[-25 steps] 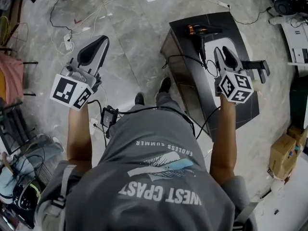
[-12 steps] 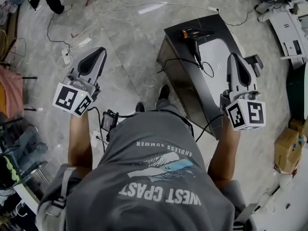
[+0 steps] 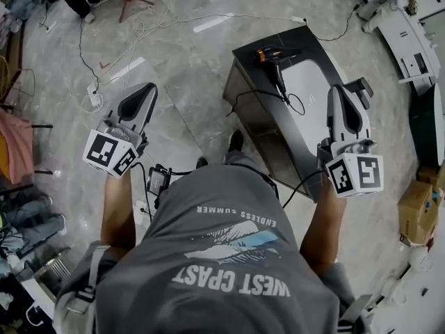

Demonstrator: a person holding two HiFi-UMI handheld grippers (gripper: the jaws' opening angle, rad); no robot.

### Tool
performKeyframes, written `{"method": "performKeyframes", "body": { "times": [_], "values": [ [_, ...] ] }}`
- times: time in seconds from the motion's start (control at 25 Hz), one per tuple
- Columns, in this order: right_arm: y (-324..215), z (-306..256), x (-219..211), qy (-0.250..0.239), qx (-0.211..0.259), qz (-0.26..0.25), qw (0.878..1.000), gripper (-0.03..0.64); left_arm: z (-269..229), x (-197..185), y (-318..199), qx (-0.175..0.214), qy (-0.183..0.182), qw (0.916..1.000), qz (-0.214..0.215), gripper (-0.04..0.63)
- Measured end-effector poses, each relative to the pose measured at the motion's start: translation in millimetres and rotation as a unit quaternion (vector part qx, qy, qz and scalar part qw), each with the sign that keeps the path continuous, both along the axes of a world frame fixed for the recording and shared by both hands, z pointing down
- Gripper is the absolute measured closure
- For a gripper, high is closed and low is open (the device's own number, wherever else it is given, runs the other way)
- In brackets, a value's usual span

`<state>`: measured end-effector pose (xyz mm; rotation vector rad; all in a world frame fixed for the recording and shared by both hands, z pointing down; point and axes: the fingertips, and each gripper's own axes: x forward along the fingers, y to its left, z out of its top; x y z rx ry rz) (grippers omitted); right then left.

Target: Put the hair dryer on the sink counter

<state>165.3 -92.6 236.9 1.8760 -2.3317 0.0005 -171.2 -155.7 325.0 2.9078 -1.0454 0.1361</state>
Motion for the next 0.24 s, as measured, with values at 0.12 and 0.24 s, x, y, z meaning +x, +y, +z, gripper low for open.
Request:
{"method": "performKeyframes", "body": {
  "times": [0.12,0.24],
  "values": [
    [0.5,0.0,-2.2,0.0,-0.002,0.0,1.0,0.589,1.8,1.2,2.4,-0.002,0.0,1.0,0.005,0.571],
    [0.5,0.9,-4.8,-0.001,-0.005,-0.001,1.0,0.589,4.1,1.6,4.7,-0.005,-0.001,0.9999,0.009,0.571]
  ]
}}
